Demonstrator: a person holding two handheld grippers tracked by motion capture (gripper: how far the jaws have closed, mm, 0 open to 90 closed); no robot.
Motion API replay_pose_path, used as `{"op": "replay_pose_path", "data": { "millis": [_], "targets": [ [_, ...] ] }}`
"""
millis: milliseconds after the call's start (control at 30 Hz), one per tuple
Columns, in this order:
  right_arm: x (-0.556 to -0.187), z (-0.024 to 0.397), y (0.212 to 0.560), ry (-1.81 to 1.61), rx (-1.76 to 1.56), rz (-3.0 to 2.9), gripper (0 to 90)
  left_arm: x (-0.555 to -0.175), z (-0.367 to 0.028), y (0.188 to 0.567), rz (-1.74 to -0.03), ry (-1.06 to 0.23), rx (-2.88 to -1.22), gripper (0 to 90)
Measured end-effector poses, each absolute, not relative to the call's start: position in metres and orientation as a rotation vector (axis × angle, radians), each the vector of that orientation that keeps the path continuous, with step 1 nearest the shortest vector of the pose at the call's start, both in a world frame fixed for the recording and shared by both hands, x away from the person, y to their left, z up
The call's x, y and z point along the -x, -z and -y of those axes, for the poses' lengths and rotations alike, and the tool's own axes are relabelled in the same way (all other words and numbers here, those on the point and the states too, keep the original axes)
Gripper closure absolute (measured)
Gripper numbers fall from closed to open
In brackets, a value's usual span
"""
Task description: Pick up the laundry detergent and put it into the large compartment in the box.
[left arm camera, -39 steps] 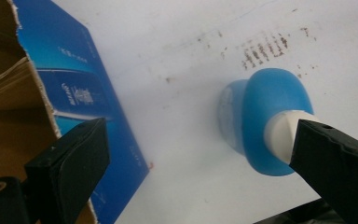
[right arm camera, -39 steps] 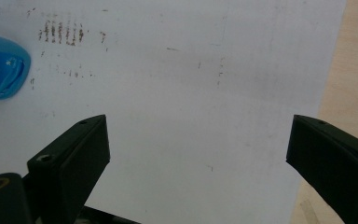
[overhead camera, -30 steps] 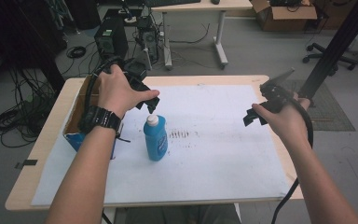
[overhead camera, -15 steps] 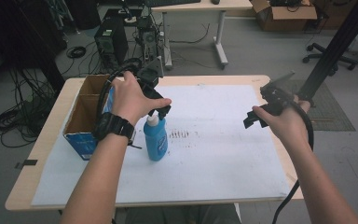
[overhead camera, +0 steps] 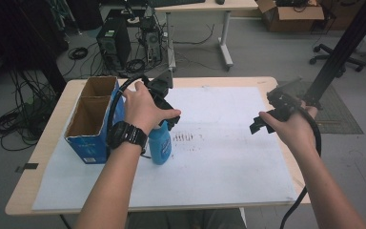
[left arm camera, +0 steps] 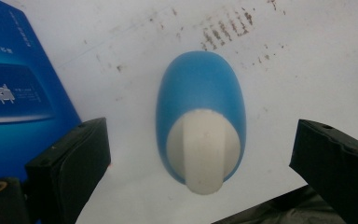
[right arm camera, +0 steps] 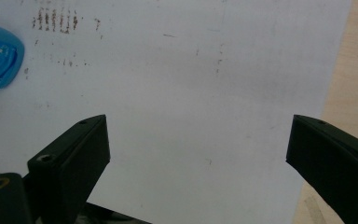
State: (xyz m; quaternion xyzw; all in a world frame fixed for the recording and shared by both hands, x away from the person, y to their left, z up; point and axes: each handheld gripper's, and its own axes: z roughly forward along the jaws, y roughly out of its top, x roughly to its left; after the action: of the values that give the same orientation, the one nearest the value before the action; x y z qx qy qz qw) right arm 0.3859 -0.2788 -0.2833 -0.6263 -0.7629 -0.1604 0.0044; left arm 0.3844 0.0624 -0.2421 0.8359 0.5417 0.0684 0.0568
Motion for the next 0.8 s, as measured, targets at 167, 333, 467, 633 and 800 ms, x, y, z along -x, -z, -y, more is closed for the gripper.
{"op": "replay_pose_path", "data": {
  "millis": [167, 333, 467, 633, 800],
  "targets": [
    [-0.386, 0.283, 0.289, 0.498, 1.962, 2.383, 6.3, -0.387, -0.059, 0.250, -1.652, -0.203, -2.555, 4.9],
    [-0.386, 0.285, 0.294, 0.493, 1.960, 2.377, 6.3, -0.388, -0.056, 0.257, -1.662, -0.194, -2.562, 4.9],
    [-0.386, 0.286, 0.297, 0.494, 1.959, 2.375, 6.3, -0.390, -0.054, 0.267, -1.676, -0.188, -2.576, 5.0],
    [-0.386, 0.286, 0.299, 0.492, 1.954, 2.375, 6.3, -0.391, -0.053, 0.273, -1.688, -0.188, -2.582, 5.1],
    [-0.386, 0.286, 0.302, 0.497, 1.948, 2.375, 6.4, -0.391, -0.052, 0.278, -1.696, -0.186, -2.591, 5.1]
  ]
}}
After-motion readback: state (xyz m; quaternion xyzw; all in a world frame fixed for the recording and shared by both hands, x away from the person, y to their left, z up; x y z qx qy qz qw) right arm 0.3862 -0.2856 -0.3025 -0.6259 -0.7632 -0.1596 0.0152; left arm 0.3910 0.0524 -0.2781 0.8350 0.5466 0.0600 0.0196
